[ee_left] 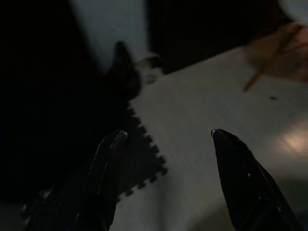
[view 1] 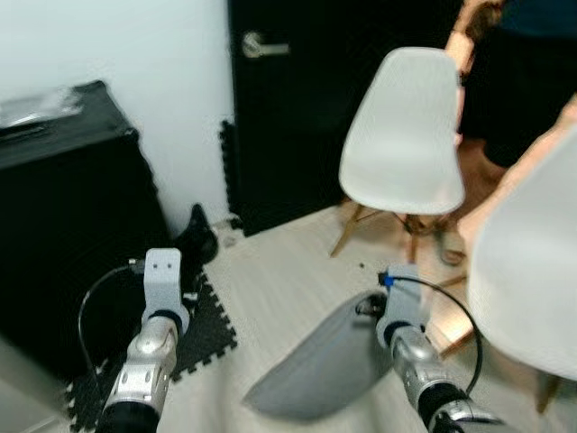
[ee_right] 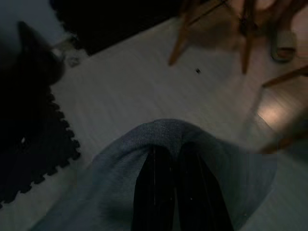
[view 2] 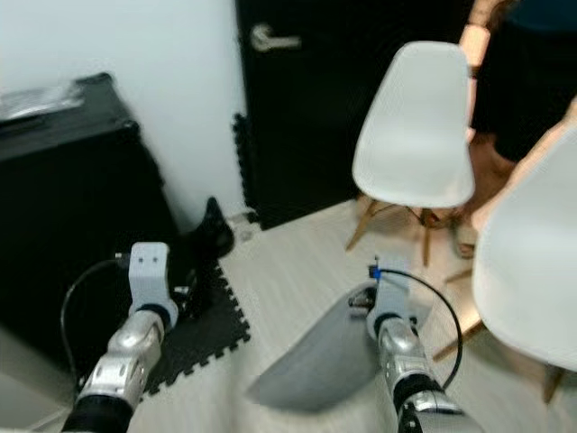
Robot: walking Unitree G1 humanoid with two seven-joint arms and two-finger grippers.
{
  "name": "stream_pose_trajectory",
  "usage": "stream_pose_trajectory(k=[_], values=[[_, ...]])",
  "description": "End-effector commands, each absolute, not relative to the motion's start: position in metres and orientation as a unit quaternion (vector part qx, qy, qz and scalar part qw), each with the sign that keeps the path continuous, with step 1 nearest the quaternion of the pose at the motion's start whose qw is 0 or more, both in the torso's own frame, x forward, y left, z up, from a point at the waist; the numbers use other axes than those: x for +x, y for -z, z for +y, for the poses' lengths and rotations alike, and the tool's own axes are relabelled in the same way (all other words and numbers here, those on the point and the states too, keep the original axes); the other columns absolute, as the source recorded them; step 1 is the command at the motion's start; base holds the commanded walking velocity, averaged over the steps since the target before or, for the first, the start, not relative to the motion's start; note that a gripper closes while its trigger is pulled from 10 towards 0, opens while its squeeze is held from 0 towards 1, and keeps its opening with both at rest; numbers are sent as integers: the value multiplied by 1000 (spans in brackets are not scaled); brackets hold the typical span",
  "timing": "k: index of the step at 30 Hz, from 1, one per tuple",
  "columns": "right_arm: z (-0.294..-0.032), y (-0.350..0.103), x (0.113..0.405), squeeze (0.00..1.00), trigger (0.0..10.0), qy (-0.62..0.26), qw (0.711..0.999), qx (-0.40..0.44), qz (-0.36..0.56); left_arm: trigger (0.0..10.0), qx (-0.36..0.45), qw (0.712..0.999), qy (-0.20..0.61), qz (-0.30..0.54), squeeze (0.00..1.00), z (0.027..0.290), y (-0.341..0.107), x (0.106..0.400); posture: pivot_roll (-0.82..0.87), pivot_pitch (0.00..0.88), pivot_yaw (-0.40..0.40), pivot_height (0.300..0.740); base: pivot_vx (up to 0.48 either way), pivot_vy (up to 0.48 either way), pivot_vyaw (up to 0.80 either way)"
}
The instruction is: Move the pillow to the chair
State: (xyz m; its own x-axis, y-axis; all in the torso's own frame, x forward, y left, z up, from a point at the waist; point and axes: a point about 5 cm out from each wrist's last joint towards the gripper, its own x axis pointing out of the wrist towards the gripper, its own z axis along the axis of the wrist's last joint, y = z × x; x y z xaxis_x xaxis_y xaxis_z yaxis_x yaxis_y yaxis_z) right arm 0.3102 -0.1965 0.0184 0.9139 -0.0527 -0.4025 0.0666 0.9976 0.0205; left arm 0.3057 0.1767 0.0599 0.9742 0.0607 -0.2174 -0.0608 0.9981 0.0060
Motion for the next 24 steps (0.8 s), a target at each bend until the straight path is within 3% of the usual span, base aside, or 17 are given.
stream_pose_trajectory(k=[1,24], values=[[-200,-32,319,0,10000,35,984,13,173,10000,3,992,-30,121,0,178,-56,304,12,45,-2,740,0,0,-800],[-193,-23,313,0,10000,31,981,13,190,10000,25,988,-20,150,0,176,-48,304,7,20,4,740,0,0,-800]])
